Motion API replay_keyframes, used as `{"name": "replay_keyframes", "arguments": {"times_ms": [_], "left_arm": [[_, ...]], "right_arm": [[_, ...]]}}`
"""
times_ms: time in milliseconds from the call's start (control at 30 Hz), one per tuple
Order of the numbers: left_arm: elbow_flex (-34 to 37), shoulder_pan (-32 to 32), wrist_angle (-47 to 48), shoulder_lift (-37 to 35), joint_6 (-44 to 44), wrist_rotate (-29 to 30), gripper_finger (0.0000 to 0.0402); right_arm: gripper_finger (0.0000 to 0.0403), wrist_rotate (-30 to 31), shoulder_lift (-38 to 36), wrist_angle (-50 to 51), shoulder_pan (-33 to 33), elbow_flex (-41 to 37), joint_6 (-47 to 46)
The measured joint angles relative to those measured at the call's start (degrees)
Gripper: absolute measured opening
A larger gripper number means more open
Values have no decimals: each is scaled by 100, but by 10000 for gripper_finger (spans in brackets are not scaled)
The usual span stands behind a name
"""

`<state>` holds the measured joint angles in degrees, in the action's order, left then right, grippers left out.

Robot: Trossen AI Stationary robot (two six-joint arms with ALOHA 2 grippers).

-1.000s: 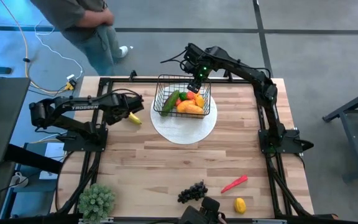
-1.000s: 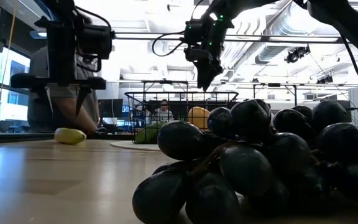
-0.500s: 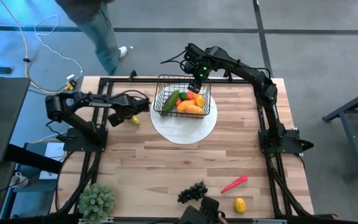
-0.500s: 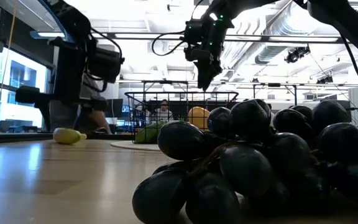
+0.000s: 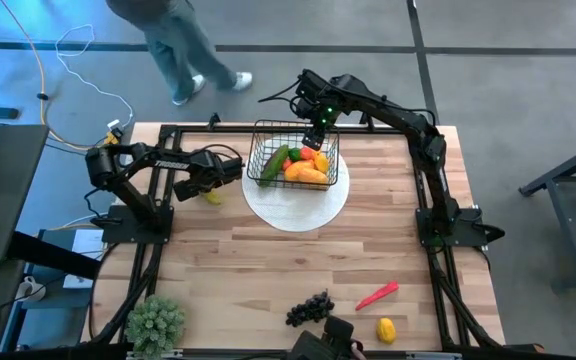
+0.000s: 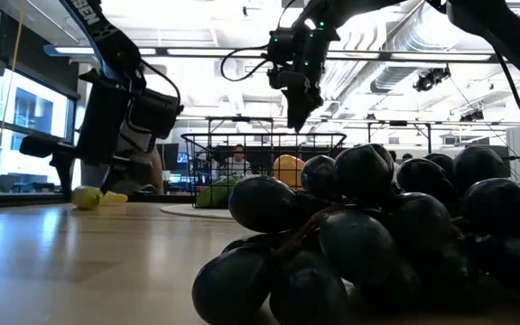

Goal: Build produce basket
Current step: Put the banana into the wire basket

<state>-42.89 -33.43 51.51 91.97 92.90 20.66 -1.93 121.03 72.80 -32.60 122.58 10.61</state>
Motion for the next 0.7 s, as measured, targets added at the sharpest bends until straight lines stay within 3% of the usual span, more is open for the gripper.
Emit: {"name": "replay_keyframes", "arguments": {"times_ms": [200, 700], "left_arm": [[-2, -9, 19, 23, -692, 109, 113], [-2, -355, 138, -687, -2184, 100, 113]], "right_arm": [[227, 0, -3, 126, 0, 0, -119], [227, 197, -517, 178, -2, 4, -1080]]}}
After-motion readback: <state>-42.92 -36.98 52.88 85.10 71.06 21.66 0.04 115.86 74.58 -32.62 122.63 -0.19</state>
